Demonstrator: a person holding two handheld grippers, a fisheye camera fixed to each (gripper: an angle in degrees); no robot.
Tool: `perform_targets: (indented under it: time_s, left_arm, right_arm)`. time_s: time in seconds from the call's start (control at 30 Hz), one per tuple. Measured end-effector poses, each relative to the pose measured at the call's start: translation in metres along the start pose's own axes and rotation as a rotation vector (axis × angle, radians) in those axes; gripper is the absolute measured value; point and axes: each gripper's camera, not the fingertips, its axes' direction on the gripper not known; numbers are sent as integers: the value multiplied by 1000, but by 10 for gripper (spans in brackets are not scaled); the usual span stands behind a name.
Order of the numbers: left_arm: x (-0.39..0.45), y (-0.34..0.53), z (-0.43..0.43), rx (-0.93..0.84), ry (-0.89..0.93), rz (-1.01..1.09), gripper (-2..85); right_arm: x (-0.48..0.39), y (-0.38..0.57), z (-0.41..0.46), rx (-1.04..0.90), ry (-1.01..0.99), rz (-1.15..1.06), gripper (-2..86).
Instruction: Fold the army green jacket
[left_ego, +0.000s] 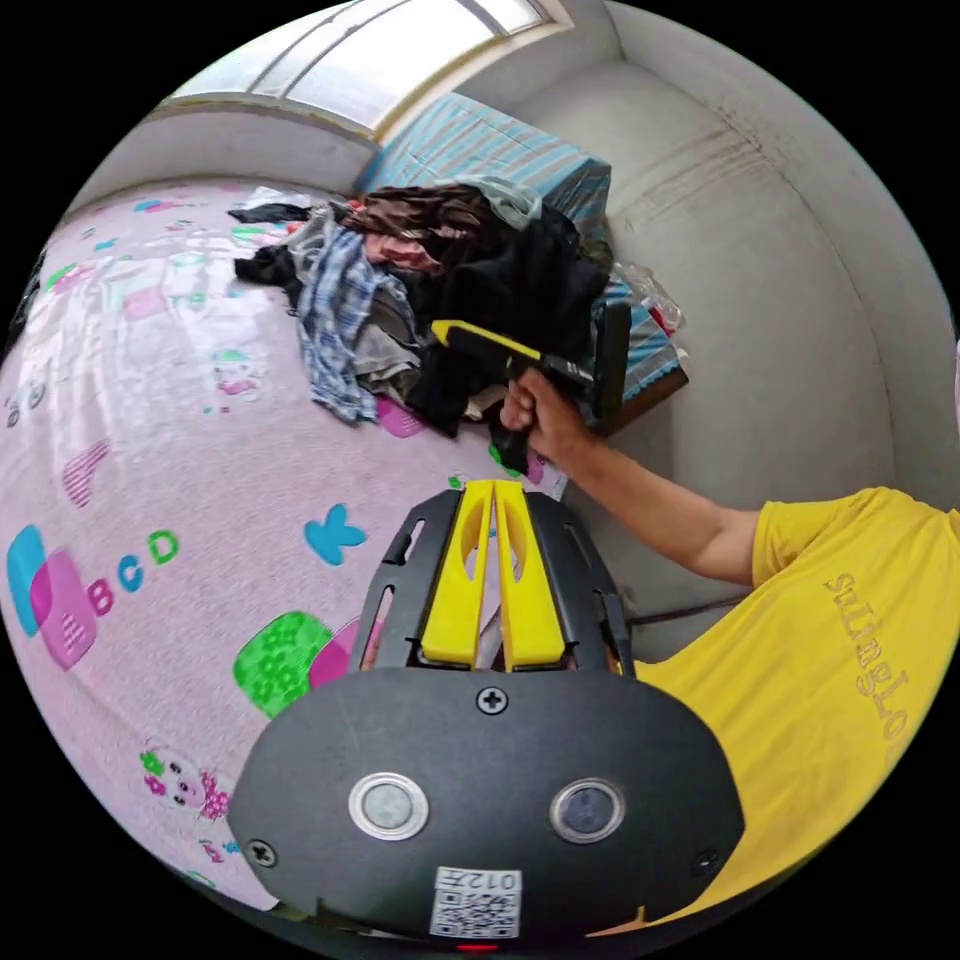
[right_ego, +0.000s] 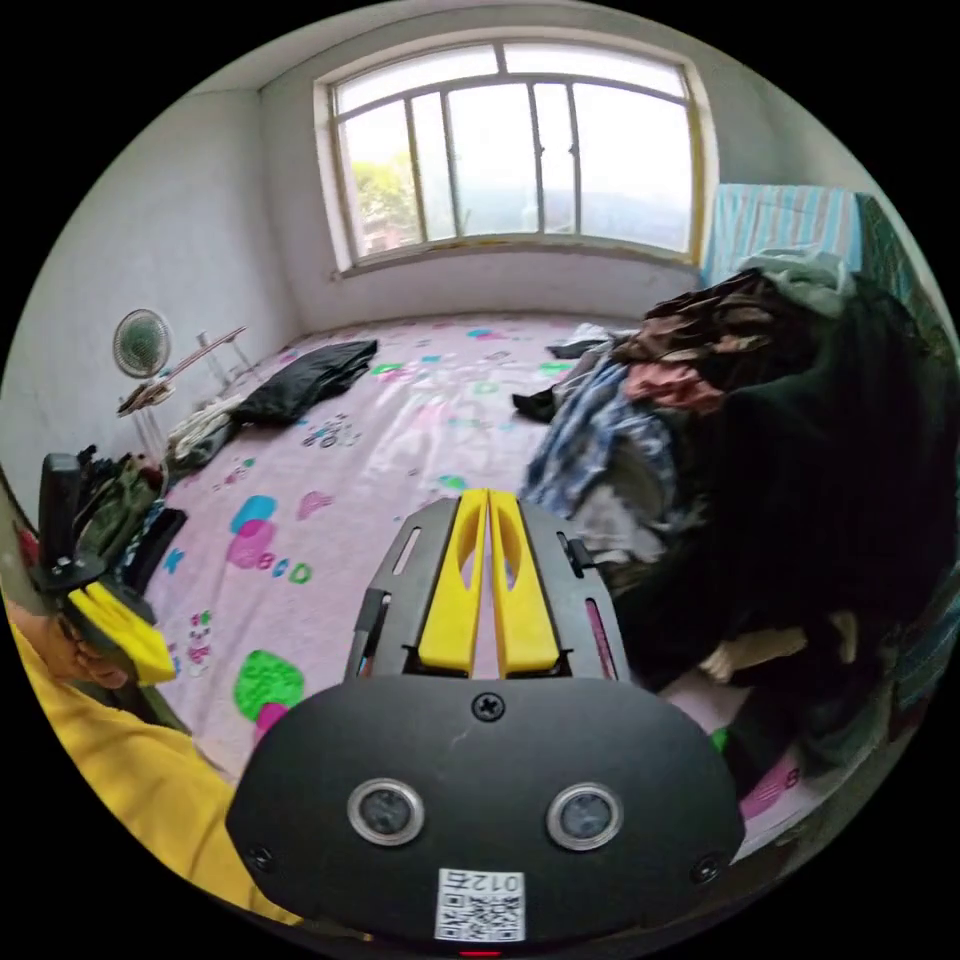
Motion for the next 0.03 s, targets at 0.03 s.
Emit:
perform_targets:
  time_s: [0.03]
  left_arm:
    - [-1, -19, 20, -21, 23, -3, 5]
  right_arm:
    - [17, -3, 0, 16, 40, 8, 9]
